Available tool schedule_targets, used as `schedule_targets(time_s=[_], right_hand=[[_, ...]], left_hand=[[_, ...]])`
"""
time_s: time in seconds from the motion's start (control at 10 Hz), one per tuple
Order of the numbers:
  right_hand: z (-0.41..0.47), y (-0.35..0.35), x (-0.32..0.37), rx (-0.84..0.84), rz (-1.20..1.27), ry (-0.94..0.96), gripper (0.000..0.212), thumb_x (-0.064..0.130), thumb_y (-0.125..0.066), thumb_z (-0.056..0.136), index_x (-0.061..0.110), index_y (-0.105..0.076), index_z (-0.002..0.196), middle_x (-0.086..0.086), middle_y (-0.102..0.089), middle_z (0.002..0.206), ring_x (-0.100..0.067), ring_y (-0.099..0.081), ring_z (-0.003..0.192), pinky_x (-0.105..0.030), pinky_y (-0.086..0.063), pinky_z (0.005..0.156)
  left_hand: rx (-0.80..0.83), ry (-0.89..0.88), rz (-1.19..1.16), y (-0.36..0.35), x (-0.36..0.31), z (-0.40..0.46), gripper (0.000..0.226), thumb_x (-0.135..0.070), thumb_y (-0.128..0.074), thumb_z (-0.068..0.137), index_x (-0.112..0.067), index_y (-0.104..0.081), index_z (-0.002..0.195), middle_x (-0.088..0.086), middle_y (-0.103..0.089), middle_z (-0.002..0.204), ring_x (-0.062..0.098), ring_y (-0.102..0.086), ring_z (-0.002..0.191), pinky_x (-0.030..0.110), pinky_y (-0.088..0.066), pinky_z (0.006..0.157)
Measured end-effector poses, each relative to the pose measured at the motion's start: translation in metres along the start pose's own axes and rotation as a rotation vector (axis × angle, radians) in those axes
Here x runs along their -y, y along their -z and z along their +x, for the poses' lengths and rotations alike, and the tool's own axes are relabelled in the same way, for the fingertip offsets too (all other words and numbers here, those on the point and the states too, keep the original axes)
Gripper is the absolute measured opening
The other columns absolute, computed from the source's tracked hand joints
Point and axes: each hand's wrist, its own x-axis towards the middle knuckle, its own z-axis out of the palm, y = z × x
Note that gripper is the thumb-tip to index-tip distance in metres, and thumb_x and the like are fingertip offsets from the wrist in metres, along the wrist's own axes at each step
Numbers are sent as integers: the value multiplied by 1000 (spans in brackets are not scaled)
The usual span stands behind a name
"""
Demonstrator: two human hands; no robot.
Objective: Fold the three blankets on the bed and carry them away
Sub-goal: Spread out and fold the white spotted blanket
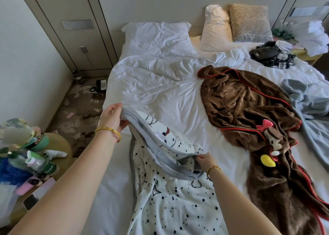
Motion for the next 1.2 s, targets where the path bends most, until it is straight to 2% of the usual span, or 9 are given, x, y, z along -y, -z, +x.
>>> schedule_targets(time_s=[0.2,0.4,0.5,0.7,0.8,0.9,1.0,1.1,1.2], right_hand=[[-4,-26,5,177,-45,-63,31,35,-47,90,24,-60,64,0,-60,70,-23,-54,87,-41,-33,86],[-1,-44,15,32,-32,-126,41,29,-36,97,17,-45,59,0,-46,56,-13,-41,51,-26,-32,59],[0,-47,15,-141,99,-130,37,23,-36,98,12,-47,64,0,-47,56,-13,-42,49,-24,-29,44],[-9,-20,7,-386,349,-77,7,16,-39,96,9,-39,97,-3,-47,75,-19,-45,63,-27,-30,50],[-16,-4,2,-249,236,-33,20,16,-49,92,7,-36,104,-6,-49,80,-24,-51,79,-30,-40,65],[-29,8,0,190,-176,-96,25,30,-52,90,11,-51,106,-3,-57,84,-14,-54,74,-22,-41,60],[-37,4,-8,413,-151,-272,15,25,-48,89,11,-53,92,2,-51,66,-8,-47,55,-20,-43,50],[-32,10,-19,60,239,-348,21,14,-37,96,3,-56,96,-11,-62,89,-21,-63,82,-29,-55,77],[-17,25,-23,-204,920,-425,31,9,-36,98,2,-51,124,-17,-60,117,-30,-59,106,-30,-51,83]], left_hand=[[-22,13,-35,-1,-5,-6,18,-15,-48,95,-22,-58,82,3,-59,80,13,-60,67,18,-50,45],[1,-43,-60,-8,-25,-7,17,-13,-47,96,-19,-58,84,4,-58,80,14,-60,69,18,-52,47],[8,-90,-28,-18,-32,-5,16,-14,-48,95,-20,-57,85,3,-58,80,13,-60,68,19,-53,48],[-169,-28,-33,-10,-25,6,10,-13,-48,94,-14,-58,96,13,-56,101,18,-58,71,23,-54,52],[-211,31,-129,-8,-25,9,17,-9,-48,93,-16,-58,81,15,-53,103,19,-57,69,24,-53,57],[-179,31,-107,-11,-30,11,18,-10,-47,94,-17,-59,83,11,-55,95,18,-57,66,24,-54,54],[-142,3,-79,-14,-36,15,14,-12,-48,94,-17,-60,87,6,-55,86,16,-56,65,18,-51,44],[-116,-48,48,-5,-28,23,21,-17,-50,94,-11,-61,110,8,-55,100,18,-58,76,23,-56,52],[-62,8,300,14,1,34,32,-15,-52,94,-4,-53,124,10,-50,116,26,-54,97,31,-57,63]])
